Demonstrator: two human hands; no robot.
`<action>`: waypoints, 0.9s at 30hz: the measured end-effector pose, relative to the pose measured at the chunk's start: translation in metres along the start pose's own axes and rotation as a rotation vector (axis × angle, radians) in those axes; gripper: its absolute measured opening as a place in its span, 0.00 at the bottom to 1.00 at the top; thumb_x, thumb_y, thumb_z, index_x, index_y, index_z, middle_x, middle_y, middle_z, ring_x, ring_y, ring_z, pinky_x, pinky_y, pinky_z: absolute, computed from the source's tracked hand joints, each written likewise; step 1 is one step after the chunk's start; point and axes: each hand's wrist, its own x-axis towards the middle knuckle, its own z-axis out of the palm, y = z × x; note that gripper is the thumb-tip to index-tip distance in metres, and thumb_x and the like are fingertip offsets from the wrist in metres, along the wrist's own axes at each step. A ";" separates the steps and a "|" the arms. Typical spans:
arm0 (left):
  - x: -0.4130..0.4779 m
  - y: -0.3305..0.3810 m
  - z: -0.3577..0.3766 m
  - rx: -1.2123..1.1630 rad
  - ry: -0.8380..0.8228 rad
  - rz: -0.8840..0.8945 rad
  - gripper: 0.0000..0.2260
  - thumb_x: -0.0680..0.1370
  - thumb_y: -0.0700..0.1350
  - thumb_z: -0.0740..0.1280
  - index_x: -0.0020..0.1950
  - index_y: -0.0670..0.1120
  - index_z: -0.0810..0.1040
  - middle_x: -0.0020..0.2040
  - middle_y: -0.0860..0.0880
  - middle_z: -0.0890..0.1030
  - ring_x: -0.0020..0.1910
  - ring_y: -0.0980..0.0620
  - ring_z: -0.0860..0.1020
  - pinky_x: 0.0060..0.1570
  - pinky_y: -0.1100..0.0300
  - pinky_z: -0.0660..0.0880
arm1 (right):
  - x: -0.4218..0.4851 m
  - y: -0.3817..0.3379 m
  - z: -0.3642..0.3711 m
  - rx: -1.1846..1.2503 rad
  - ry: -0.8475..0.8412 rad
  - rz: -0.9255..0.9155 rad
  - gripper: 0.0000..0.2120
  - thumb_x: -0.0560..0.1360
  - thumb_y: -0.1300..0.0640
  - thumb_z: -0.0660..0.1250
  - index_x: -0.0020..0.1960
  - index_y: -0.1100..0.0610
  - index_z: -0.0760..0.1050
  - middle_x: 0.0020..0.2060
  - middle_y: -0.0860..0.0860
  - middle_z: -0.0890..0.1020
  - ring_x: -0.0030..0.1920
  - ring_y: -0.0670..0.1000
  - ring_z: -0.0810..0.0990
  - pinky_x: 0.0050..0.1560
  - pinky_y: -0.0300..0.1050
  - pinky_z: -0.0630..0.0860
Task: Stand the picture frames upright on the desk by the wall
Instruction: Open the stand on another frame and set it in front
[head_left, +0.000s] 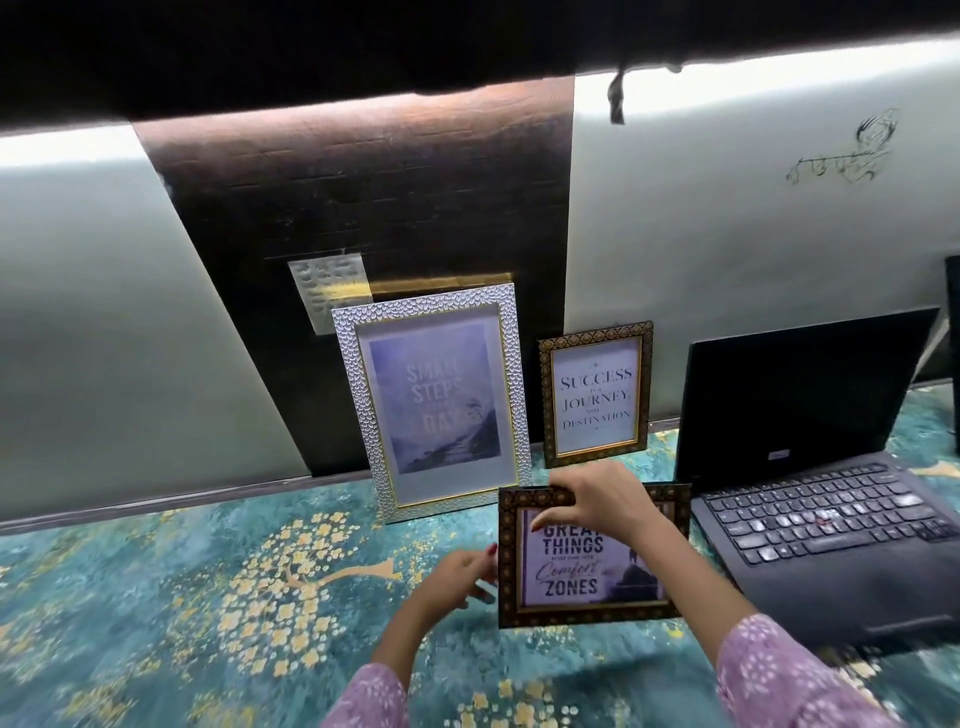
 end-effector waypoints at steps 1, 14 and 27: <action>0.000 -0.001 -0.001 -0.165 -0.017 -0.039 0.20 0.79 0.58 0.51 0.45 0.49 0.78 0.47 0.48 0.81 0.43 0.51 0.79 0.42 0.57 0.74 | 0.001 -0.001 0.003 -0.022 -0.003 -0.026 0.33 0.59 0.26 0.55 0.37 0.57 0.73 0.29 0.54 0.82 0.29 0.56 0.78 0.26 0.41 0.63; 0.005 0.006 0.003 -0.366 0.059 0.077 0.06 0.78 0.47 0.60 0.48 0.47 0.75 0.41 0.50 0.80 0.38 0.56 0.79 0.34 0.66 0.76 | 0.000 -0.019 0.029 0.025 -0.213 0.074 0.25 0.70 0.43 0.66 0.62 0.51 0.68 0.54 0.51 0.82 0.53 0.54 0.80 0.56 0.50 0.73; 0.000 0.010 0.011 -0.346 0.101 0.062 0.06 0.80 0.47 0.57 0.52 0.48 0.71 0.41 0.52 0.79 0.39 0.57 0.77 0.28 0.71 0.75 | -0.072 0.021 0.037 0.841 0.033 0.980 0.25 0.65 0.57 0.75 0.59 0.60 0.71 0.49 0.57 0.80 0.56 0.59 0.77 0.53 0.50 0.75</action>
